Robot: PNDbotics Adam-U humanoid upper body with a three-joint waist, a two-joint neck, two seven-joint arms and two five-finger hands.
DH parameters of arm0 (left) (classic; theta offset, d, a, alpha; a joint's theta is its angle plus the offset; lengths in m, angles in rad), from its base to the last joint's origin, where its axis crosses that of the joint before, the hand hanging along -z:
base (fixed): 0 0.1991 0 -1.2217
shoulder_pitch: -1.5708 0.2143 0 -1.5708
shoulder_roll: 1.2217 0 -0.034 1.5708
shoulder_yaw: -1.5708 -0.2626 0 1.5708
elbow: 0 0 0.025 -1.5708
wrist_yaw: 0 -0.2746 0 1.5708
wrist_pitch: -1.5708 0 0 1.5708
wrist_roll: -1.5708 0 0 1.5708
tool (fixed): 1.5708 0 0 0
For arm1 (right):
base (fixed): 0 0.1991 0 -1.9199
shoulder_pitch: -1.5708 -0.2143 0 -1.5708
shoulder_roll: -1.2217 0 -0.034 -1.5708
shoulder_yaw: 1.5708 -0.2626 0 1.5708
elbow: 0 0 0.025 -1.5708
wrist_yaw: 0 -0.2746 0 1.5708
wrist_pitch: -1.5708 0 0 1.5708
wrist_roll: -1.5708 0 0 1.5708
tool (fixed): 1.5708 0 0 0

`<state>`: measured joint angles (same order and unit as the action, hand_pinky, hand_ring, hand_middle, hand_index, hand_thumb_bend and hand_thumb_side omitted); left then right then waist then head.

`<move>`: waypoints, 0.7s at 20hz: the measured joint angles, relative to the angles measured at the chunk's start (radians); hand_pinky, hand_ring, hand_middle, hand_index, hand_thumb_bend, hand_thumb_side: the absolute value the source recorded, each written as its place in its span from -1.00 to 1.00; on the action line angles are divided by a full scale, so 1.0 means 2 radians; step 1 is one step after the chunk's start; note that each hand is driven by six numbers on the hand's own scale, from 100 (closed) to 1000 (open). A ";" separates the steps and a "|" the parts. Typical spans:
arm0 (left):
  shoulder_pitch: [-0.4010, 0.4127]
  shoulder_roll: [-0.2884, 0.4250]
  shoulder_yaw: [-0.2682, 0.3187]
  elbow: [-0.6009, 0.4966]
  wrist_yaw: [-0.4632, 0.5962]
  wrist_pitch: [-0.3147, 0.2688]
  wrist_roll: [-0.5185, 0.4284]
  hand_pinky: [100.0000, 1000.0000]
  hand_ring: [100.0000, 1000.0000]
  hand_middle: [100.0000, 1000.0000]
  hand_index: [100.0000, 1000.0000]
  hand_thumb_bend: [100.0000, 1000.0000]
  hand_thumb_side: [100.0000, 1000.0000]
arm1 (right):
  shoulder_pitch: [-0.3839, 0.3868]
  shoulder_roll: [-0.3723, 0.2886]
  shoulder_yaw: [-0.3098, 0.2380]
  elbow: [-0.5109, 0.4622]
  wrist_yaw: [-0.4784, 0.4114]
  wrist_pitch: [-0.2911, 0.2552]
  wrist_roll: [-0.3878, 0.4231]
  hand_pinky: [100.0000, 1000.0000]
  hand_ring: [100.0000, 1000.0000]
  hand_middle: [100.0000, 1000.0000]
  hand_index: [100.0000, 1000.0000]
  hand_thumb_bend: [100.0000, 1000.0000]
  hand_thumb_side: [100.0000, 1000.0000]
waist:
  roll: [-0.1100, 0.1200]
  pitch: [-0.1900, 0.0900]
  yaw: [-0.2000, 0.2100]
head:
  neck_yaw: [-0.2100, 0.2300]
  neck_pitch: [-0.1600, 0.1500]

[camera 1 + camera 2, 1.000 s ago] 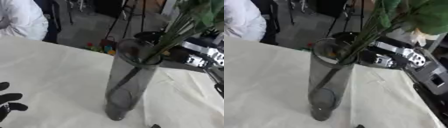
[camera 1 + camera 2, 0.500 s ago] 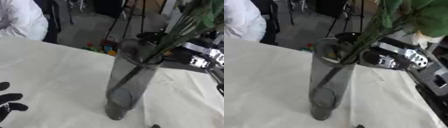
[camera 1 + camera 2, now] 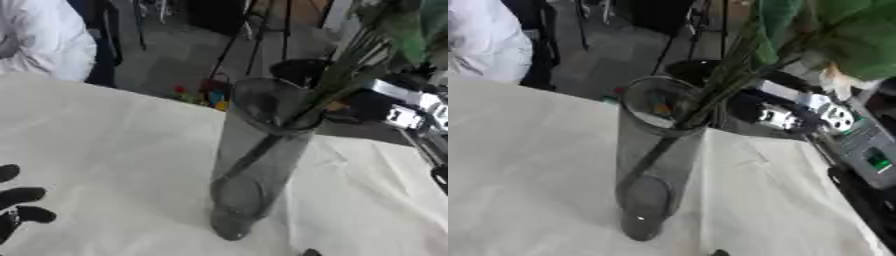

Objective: Arrange flowers into the vase.

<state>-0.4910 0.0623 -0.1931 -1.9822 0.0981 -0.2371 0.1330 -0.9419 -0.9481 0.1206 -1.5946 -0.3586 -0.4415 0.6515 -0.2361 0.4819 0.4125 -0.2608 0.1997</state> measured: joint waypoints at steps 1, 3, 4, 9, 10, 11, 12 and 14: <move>0.000 0.000 0.000 0.000 0.000 0.000 0.000 -0.01 0.24 0.39 0.87 -0.52 1.00 | 0.000 0.000 0.000 0.000 -0.003 0.001 0.000 1.00 1.00 0.98 1.00 -0.55 1.00 | 0.000 0.000 0.000 | 0.000 0.000; 0.000 0.000 0.000 0.000 0.000 0.000 0.000 -0.01 0.24 0.40 0.87 -0.52 1.00 | 0.000 0.000 0.000 0.000 -0.006 0.002 0.001 1.00 1.00 0.98 1.00 -0.55 1.00 | 0.000 0.000 0.000 | 0.000 0.000; 0.000 0.000 0.000 0.000 0.000 0.000 0.000 -0.01 0.24 0.40 0.87 -0.52 1.00 | 0.000 0.000 0.000 0.000 -0.007 0.003 0.001 1.00 1.00 0.98 1.00 -0.55 1.00 | 0.000 0.000 0.000 | 0.000 0.000; 0.003 0.000 0.000 0.000 0.000 0.002 -0.002 -0.01 0.24 0.40 0.87 -0.52 1.00 | 0.001 0.000 -0.001 0.000 -0.007 0.003 -0.001 1.00 1.00 1.00 1.00 -0.49 1.00 | 0.000 0.000 0.000 | -0.001 0.000; 0.003 0.000 0.000 0.000 0.000 0.002 -0.002 -0.01 0.24 0.40 0.87 -0.52 1.00 | 0.001 0.000 -0.001 0.000 -0.006 0.003 -0.003 1.00 1.00 1.00 1.00 -0.47 1.00 | 0.000 0.000 0.000 | -0.001 0.000; 0.003 0.000 0.000 0.000 0.000 0.002 -0.002 -0.01 0.24 0.40 0.87 -0.52 1.00 | 0.001 0.000 -0.001 0.000 -0.005 0.002 -0.005 1.00 1.00 1.00 1.00 -0.46 1.00 | 0.000 0.000 0.000 | -0.001 0.000; 0.003 0.000 0.000 0.000 0.001 0.002 -0.003 -0.01 0.24 0.40 0.87 -0.52 1.00 | 0.002 0.000 -0.002 0.000 -0.003 0.001 -0.007 1.00 1.00 1.00 1.00 -0.45 1.00 | 0.000 0.000 0.000 | -0.001 0.000; 0.003 0.000 0.000 0.000 0.001 0.002 -0.003 -0.01 0.24 0.40 0.87 -0.52 1.00 | 0.006 0.000 -0.002 0.001 0.001 0.000 -0.011 1.00 1.00 1.00 1.00 -0.44 1.00 | 0.000 0.000 0.000 | -0.001 0.000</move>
<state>-0.4856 0.0623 -0.1933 -1.9822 0.1009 -0.2340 0.1270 -0.9306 -0.9473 0.1171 -1.5935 -0.3562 -0.4411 0.6300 -0.2361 0.4817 0.4127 -0.2634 0.1997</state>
